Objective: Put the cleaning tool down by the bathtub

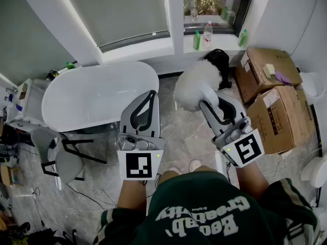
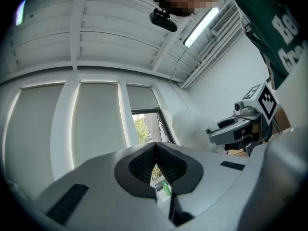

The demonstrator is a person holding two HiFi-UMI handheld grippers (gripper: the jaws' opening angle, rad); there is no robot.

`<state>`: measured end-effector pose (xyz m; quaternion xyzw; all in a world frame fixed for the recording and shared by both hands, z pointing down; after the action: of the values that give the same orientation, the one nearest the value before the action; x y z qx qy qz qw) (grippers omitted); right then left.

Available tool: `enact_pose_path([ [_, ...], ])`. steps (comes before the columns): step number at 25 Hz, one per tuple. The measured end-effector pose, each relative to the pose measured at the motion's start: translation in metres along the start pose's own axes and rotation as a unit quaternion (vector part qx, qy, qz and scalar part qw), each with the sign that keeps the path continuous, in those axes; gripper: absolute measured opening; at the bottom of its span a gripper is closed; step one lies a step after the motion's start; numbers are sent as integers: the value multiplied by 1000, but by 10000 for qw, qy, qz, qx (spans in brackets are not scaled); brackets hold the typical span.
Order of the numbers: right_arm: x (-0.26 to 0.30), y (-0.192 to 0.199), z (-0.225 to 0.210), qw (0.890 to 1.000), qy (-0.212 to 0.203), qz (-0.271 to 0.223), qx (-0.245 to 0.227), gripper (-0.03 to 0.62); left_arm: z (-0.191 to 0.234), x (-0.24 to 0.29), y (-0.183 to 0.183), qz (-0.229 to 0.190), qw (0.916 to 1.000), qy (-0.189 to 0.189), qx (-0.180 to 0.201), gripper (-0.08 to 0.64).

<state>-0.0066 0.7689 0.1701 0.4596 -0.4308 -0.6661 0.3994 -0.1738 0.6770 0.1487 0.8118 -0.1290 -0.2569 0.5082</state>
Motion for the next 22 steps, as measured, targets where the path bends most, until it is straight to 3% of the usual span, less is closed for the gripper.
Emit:
enact_pose_path([
  [9,-12,1,-9,9997,207,-11,135,92,-6,4,-3,-13,9999,-1,-114,8],
  [22,-45,12,-31,9989,272,-67,375,92,-32,7,-8,99,9999,-123,8,8],
])
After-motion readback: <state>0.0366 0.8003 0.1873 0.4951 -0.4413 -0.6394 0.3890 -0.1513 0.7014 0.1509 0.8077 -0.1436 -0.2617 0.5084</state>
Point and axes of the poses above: the fingertips, and each gripper's own axes: x forward along the fingers, z to its left, y out of its underside, the point moved 7 cm from there along -x, backward along the fingers, and after that the axes turned 9 degrees about -z, right-handed, at the moved point
